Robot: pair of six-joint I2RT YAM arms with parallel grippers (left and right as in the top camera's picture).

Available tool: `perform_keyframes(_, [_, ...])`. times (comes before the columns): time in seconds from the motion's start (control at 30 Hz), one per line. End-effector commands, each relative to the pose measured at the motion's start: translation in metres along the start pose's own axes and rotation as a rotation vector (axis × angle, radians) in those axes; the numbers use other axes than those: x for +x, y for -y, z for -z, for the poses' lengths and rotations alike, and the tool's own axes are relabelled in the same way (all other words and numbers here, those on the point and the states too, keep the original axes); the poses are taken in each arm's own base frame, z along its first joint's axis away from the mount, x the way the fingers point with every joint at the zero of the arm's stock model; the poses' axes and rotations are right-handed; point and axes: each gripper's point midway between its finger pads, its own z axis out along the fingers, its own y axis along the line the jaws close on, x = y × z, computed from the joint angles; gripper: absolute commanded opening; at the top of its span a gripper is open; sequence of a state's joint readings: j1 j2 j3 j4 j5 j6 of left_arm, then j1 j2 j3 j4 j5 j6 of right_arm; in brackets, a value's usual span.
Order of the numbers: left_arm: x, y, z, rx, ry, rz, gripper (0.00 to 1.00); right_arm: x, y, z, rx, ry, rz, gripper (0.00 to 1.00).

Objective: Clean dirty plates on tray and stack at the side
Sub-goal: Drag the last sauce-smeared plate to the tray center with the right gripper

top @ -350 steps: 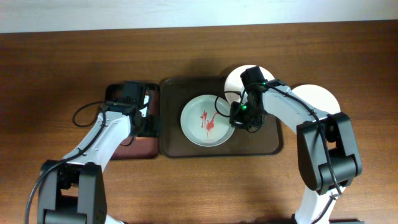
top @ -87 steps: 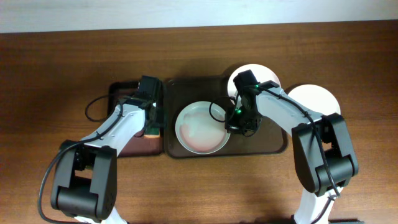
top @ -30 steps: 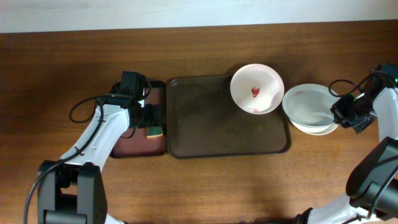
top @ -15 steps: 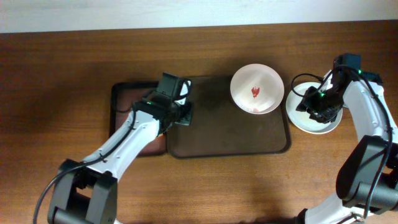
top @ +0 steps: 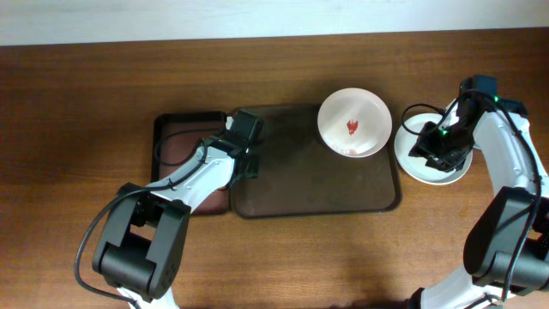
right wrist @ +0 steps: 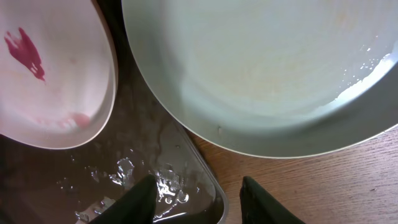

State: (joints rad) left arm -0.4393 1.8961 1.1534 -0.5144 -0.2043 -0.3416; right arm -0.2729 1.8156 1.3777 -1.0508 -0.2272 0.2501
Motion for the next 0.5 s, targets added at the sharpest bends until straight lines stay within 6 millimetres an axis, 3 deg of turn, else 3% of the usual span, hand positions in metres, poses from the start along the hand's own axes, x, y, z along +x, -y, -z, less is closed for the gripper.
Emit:
perform_keyframes(0.0, [-0.005,-0.023,0.001,-0.132,0.029,0.009,0.00,0.003,-0.004,0.006,-0.009,0.009,0.018,0.41])
perform_keyframes(0.47, [0.004,-0.053,0.002,-0.236,-0.014,0.018,0.00,0.006,-0.012,0.007,-0.055,-0.007,0.018,0.40])
